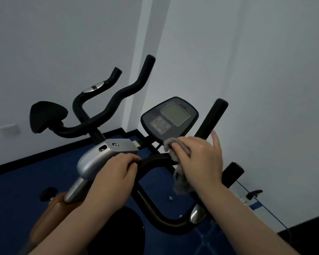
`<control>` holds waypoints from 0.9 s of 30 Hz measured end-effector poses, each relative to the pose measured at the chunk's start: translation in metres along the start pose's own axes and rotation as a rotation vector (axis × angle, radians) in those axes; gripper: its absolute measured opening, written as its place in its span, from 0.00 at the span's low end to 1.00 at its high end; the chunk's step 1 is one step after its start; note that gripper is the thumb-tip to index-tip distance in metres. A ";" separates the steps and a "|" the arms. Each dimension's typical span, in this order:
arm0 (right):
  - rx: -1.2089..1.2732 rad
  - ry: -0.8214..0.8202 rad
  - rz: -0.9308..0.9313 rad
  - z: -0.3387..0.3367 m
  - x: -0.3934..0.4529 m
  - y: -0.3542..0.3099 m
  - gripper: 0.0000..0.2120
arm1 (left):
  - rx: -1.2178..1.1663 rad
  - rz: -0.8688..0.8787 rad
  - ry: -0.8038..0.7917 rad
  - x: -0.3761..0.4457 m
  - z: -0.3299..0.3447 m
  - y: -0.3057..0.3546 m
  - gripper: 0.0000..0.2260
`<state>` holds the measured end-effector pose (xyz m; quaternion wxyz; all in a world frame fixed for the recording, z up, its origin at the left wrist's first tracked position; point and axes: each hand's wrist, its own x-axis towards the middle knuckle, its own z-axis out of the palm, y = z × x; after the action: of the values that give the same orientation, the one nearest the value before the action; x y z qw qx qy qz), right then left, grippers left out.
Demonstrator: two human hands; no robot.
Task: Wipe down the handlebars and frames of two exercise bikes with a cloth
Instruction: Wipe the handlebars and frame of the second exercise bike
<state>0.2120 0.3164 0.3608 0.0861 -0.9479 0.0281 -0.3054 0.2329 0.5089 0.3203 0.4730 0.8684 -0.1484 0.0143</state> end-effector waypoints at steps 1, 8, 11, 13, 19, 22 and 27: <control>0.019 0.017 0.021 0.005 -0.007 -0.004 0.07 | -0.016 -0.016 0.015 0.000 0.000 0.000 0.10; 0.154 0.077 -0.122 0.044 -0.026 -0.070 0.02 | -0.280 -0.206 0.090 -0.015 -0.007 -0.018 0.10; 0.195 -0.213 -0.242 0.043 -0.021 -0.083 0.05 | -0.329 -0.273 0.175 -0.037 -0.005 -0.031 0.09; 0.369 -0.378 -0.144 0.034 -0.003 -0.073 0.08 | -0.349 -0.287 0.232 -0.049 -0.001 -0.034 0.10; 0.319 -0.587 -0.243 0.048 0.031 -0.081 0.07 | -0.438 -0.300 0.312 -0.054 0.003 -0.035 0.10; 0.186 -0.680 -0.366 0.050 0.020 -0.085 0.10 | -0.447 -0.298 0.309 -0.055 0.003 -0.035 0.09; 0.207 -0.700 -0.273 0.054 0.041 -0.086 0.07 | -0.447 -0.297 0.313 -0.056 0.003 -0.036 0.09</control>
<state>0.2768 0.4046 0.3573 0.1440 -0.9761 -0.1603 0.0266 0.1888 0.5381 0.2803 0.6663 0.7422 0.0555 0.0456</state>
